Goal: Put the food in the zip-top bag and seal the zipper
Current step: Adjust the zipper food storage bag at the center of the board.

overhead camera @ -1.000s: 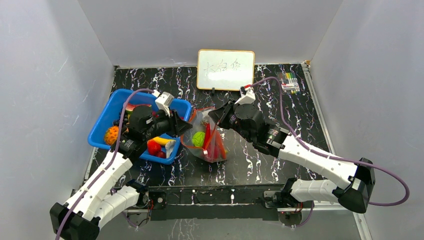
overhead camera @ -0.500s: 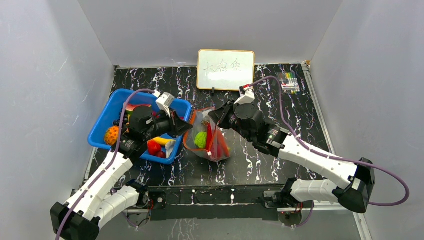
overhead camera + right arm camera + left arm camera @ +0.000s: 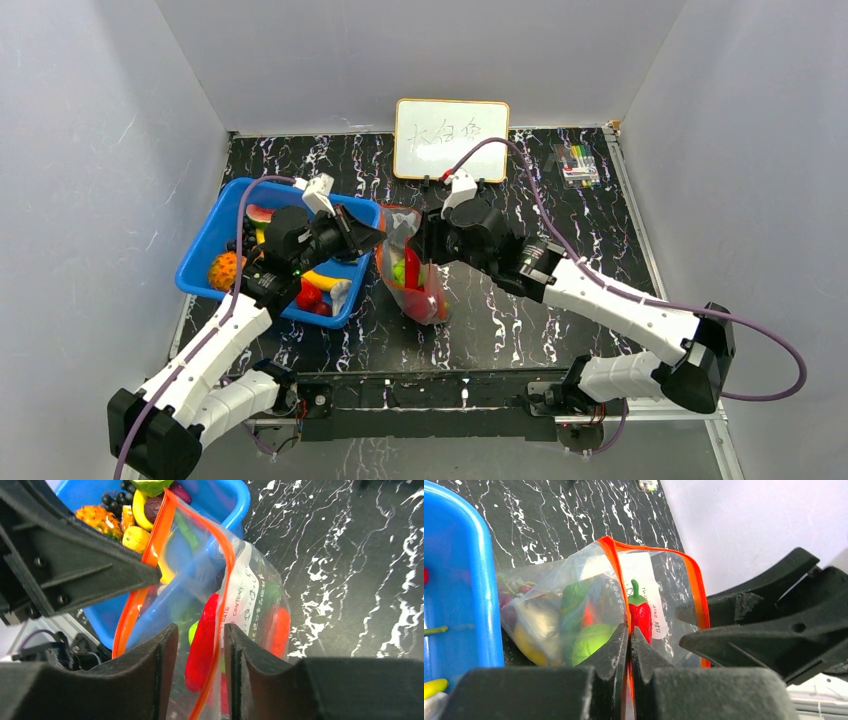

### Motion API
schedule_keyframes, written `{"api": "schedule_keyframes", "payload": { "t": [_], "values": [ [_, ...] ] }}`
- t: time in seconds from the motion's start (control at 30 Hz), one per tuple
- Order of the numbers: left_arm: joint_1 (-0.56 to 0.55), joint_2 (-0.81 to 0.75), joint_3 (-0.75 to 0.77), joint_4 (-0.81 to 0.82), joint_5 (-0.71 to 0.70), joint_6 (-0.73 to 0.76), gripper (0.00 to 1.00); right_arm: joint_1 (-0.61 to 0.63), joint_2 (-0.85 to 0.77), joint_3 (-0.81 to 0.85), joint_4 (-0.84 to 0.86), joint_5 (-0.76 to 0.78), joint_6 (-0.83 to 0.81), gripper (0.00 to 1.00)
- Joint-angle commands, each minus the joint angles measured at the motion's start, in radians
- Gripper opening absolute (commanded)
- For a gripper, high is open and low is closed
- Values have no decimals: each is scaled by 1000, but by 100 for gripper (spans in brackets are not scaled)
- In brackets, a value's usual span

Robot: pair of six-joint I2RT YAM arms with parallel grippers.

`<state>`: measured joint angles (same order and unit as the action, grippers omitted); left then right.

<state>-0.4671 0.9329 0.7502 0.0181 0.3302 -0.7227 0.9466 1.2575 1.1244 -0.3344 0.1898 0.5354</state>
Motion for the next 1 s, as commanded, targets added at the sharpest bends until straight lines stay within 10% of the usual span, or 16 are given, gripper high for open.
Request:
{"api": "schedule_keyframes", "payload": {
  "t": [0.0,0.23,0.53,0.97],
  "values": [
    [-2,-23,8,65,-79,-78,0,0,-64,63,-60,-16,-138,41],
    [-2,-42,-20,140,-147,-191,0,1,-225,-54,-25,-166,-225,60],
    [-2,-39,-15,135,-200,-197,0,2,-447,-353,237,-276,-401,58],
    [-2,-38,-17,137,-217,-205,0,7,-370,-434,322,-172,-436,45]
  ]
}}
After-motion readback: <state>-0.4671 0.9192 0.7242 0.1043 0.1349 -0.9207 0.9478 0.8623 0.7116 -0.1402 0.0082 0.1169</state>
